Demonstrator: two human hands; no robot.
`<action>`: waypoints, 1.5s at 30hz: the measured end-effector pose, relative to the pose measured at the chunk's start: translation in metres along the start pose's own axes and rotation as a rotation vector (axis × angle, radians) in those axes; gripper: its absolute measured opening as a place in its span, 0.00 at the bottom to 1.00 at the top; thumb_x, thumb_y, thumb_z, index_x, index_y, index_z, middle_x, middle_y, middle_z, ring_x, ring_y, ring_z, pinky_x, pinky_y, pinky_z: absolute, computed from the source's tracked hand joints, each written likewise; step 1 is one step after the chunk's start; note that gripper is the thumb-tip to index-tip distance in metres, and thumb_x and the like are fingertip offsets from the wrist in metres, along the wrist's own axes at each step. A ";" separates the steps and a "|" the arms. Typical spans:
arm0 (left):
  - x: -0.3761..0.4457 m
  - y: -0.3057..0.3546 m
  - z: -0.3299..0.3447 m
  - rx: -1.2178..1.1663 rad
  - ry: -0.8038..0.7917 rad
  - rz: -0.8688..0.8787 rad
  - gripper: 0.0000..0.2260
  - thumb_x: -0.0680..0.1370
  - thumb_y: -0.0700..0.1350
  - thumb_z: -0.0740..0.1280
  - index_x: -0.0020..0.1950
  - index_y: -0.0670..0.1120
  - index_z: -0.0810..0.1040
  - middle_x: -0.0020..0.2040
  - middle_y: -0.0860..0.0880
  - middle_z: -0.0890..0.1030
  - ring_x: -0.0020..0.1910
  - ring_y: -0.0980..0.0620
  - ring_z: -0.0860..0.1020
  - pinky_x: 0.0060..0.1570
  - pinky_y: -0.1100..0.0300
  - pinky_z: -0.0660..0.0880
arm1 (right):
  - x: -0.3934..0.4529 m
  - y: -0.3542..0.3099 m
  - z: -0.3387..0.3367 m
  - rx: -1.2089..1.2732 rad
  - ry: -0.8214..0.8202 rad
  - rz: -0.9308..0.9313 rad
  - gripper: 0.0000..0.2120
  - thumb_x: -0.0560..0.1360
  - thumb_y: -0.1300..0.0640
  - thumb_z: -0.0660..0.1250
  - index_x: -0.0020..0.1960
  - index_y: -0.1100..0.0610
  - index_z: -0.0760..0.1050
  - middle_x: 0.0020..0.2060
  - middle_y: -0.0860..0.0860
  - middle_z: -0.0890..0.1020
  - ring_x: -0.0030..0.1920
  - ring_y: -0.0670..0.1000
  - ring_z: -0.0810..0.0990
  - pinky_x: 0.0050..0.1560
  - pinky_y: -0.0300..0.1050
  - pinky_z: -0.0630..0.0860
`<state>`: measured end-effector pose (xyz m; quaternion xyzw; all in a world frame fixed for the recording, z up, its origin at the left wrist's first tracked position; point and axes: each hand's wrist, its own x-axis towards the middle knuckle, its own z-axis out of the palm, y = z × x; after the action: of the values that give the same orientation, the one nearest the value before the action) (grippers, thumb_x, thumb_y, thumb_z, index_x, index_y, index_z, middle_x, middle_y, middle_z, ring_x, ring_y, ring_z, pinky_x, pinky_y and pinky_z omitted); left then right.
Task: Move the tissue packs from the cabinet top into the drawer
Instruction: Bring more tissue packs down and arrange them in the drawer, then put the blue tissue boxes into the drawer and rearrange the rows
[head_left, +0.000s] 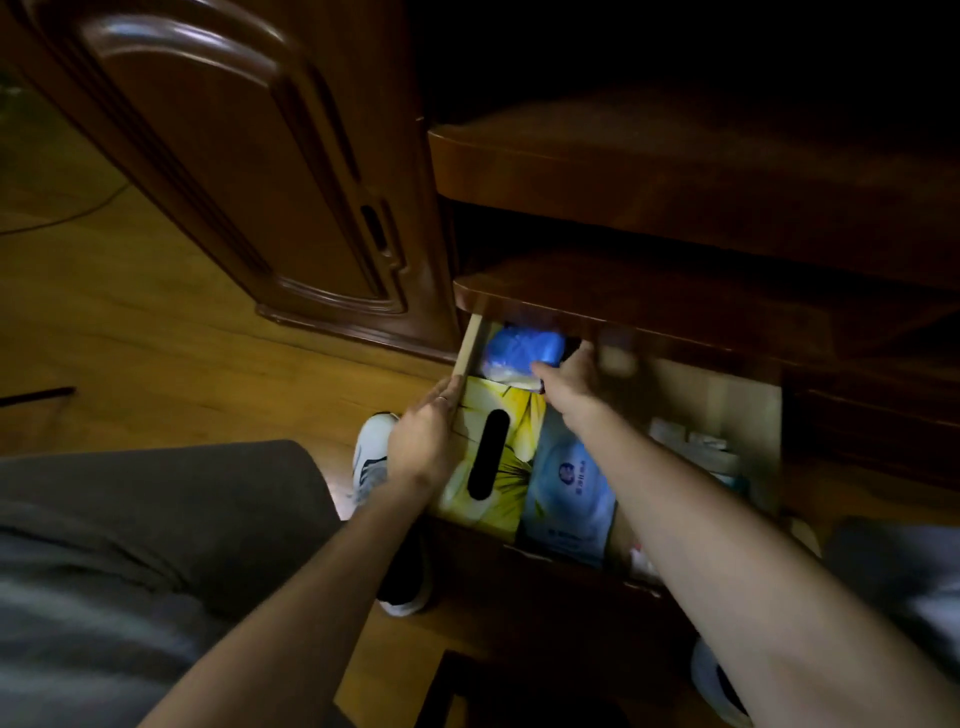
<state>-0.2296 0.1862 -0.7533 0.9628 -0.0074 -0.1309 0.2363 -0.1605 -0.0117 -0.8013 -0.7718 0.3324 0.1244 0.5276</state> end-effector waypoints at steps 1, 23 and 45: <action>-0.001 -0.001 0.002 0.023 0.013 -0.001 0.35 0.74 0.31 0.64 0.78 0.55 0.64 0.76 0.56 0.68 0.65 0.45 0.77 0.55 0.52 0.79 | 0.004 0.001 0.006 -0.077 -0.002 -0.052 0.35 0.75 0.56 0.72 0.77 0.56 0.60 0.69 0.57 0.75 0.64 0.63 0.78 0.61 0.59 0.78; -0.008 0.025 -0.020 0.012 -0.123 -0.013 0.30 0.77 0.40 0.66 0.79 0.50 0.63 0.76 0.49 0.68 0.63 0.42 0.78 0.58 0.48 0.78 | -0.024 0.009 -0.021 -0.167 -0.162 -0.005 0.25 0.81 0.57 0.64 0.77 0.58 0.66 0.75 0.57 0.69 0.74 0.58 0.69 0.73 0.51 0.66; -0.001 0.352 -0.340 -0.021 0.677 0.774 0.14 0.78 0.49 0.63 0.63 0.53 0.78 0.60 0.50 0.79 0.57 0.48 0.78 0.50 0.51 0.78 | -0.237 -0.303 -0.373 -0.480 0.594 -0.962 0.18 0.77 0.50 0.65 0.67 0.41 0.75 0.65 0.43 0.79 0.64 0.49 0.77 0.54 0.46 0.74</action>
<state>-0.1271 0.0274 -0.3015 0.8756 -0.2852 0.2850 0.2661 -0.2024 -0.1880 -0.2973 -0.9343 0.0423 -0.2768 0.2208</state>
